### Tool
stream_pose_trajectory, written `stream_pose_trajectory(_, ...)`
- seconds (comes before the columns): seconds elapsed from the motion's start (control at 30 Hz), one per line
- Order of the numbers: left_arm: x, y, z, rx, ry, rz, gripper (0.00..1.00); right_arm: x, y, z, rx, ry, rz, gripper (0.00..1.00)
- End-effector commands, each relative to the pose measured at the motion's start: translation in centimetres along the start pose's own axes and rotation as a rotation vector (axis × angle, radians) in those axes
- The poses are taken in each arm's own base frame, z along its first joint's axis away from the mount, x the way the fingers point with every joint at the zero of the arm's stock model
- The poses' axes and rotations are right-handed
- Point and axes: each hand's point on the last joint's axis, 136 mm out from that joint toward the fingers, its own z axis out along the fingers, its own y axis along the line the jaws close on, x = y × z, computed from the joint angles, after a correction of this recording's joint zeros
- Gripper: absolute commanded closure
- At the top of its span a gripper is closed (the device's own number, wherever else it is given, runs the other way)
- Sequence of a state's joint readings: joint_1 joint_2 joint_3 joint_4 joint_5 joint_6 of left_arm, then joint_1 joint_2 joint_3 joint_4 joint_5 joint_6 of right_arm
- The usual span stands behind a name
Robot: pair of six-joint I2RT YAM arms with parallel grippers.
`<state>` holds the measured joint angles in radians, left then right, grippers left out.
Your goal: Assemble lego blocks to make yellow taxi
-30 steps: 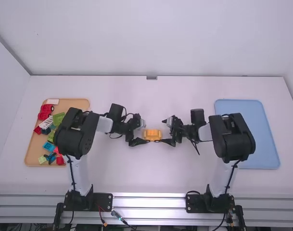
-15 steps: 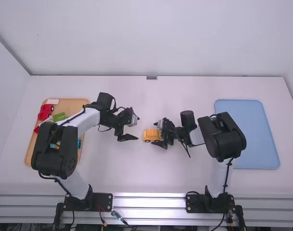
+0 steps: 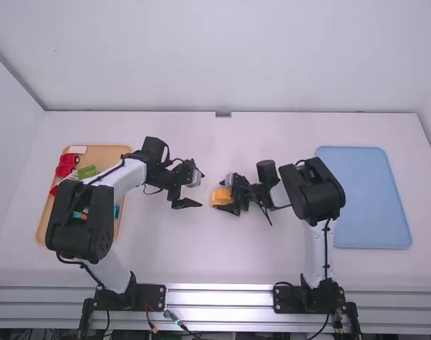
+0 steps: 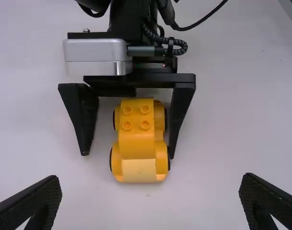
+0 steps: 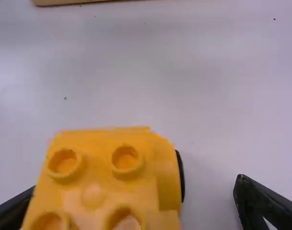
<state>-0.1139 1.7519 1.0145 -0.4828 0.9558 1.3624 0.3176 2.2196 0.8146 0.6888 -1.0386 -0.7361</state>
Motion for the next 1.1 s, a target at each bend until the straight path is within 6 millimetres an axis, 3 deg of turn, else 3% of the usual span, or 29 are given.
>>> stream_pose_trajectory(0.0, -0.7, 0.1, -0.3, -0.003, -0.019, 0.026, 0.01, -0.4, 0.3, 0.4, -0.035, -0.026, 0.003, 0.15)
stream_pose_trajectory(0.17, -0.3, 0.2, -0.3, -0.008, 0.003, 0.024, 0.01, -0.6, 0.5, 0.7, -0.045, -0.024, 0.001, 0.41)
stream_pose_trajectory(0.27, -0.2, 0.1, -0.4, -0.008, 0.006, 0.018, 0.01, -0.8, 0.2, 0.7, -0.042, -0.026, 0.035, 0.49)
stream_pose_trajectory(0.6, 0.3, 0.2, -0.3, -0.012, 0.032, 0.018, 0.01, -1.3, -1.8, -1.4, 0.027, -0.035, 0.107, 0.59)
stream_pose_trajectory(0.9, 1.1, 0.6, -0.4, -0.029, 0.082, 0.026, 0.01, -1.3, -6.1, -10.1, 0.335, 0.091, 0.186, 0.61)
stream_pose_trajectory(1.07, 0.9, 1.0, -0.4, -0.043, 0.078, 0.046, 0.01, -0.1, -8.2, -18.2, 0.576, 0.221, 0.243, 0.68)
